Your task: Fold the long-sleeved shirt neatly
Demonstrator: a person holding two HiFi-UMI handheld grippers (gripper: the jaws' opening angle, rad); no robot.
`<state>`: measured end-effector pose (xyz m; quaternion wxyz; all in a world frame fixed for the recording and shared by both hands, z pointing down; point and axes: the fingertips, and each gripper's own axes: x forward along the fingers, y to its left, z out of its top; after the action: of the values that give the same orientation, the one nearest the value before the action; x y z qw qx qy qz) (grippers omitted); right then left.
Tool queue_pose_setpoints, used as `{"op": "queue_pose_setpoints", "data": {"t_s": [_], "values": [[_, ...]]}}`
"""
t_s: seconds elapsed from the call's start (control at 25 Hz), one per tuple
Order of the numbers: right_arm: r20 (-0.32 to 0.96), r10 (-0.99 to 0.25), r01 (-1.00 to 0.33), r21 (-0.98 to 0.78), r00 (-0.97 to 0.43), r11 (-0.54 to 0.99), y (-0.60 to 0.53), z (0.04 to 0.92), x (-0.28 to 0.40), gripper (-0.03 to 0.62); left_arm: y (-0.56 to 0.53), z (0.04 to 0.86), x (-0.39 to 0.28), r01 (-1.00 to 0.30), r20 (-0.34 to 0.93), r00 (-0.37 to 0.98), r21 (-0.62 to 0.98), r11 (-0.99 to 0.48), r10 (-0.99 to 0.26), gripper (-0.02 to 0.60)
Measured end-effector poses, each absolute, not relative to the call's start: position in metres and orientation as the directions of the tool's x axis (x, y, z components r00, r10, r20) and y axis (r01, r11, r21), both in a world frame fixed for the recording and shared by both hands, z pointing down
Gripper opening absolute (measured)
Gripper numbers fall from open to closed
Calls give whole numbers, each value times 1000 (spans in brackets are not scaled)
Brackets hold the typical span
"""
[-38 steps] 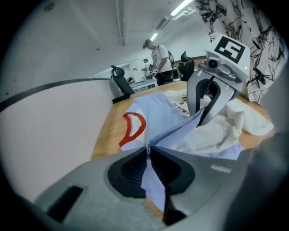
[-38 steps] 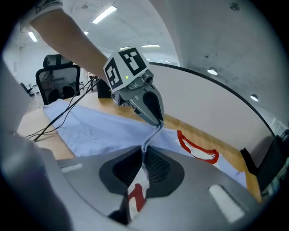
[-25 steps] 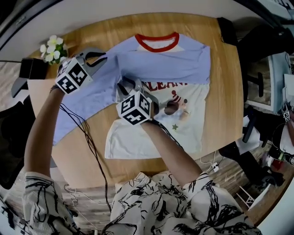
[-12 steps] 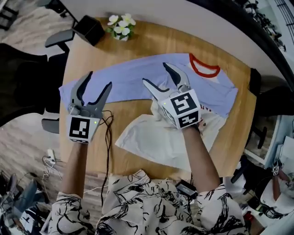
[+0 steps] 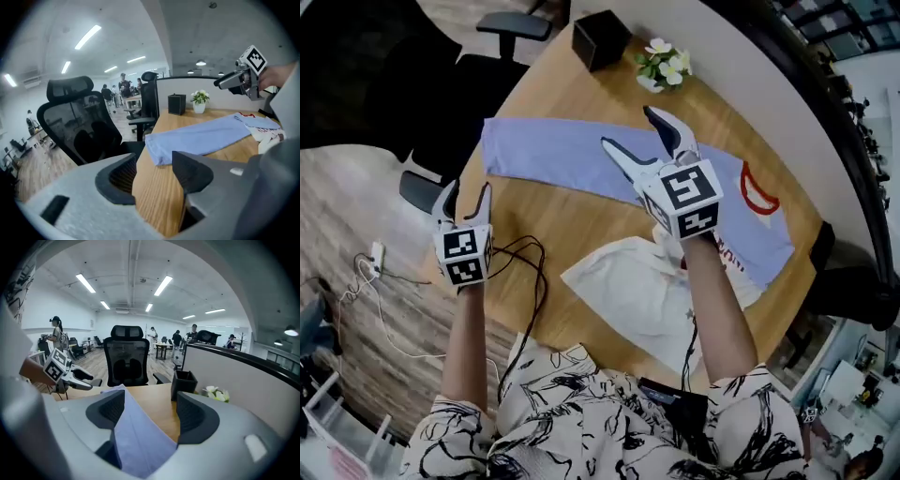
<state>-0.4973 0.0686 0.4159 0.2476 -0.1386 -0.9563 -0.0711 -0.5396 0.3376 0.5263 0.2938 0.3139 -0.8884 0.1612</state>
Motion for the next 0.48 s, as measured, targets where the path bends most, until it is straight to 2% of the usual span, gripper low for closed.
{"op": "queue_pose_setpoints", "data": {"t_s": [0.28,0.44,0.48], "values": [[543,315,401,44,-778,915,122,445,-561,348,310,578,-559,-762,723,-458,-19,648,-517,203],[575,365,447,1,-732,894,145,470,-589,348,303,584,-562,-777,721,-429,13,629,-544,107],[583,382,461,-14,-717,887,151,476,-595,348,300,584,-561,-786,717,-424,12,618,-554,31]]}}
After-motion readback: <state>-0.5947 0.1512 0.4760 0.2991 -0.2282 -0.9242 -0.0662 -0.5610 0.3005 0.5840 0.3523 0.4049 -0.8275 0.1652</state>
